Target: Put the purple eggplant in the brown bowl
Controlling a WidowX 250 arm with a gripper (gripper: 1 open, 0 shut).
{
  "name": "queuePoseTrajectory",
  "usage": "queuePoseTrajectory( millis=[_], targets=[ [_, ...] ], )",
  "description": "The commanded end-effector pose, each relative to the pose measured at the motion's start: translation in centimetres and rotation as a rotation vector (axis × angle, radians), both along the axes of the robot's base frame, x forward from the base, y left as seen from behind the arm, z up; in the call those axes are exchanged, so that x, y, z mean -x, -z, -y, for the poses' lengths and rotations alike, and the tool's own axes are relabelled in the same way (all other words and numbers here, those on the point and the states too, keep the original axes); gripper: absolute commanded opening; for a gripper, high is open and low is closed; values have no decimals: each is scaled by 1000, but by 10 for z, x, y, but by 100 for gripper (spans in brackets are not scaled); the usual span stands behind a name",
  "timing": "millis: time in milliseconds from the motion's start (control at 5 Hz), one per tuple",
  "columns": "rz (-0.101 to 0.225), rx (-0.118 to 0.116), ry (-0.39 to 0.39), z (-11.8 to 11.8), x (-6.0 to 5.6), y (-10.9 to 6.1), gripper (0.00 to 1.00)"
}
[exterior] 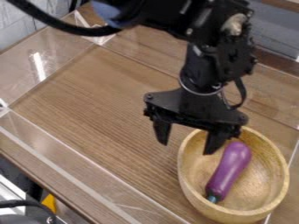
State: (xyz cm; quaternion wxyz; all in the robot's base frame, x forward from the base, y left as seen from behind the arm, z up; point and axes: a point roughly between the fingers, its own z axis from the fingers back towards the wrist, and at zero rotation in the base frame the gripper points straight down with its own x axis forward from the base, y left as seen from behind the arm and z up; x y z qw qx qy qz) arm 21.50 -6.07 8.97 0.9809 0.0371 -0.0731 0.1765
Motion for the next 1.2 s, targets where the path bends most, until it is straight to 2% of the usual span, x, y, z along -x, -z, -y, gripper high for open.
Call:
queuePoseTrajectory(
  millis=[0, 400, 600, 800, 1000],
  targets=[
    [48, 9, -56, -7, -5, -10, 100],
    [48, 1, -41, -8, -22, 4, 100],
    [47, 3, -32, -10, -24, 5, 100],
    [47, 4, -72, -22, -27, 5, 100],
    [64, 19, -131, -37, -39, -3, 100]
  ],
)
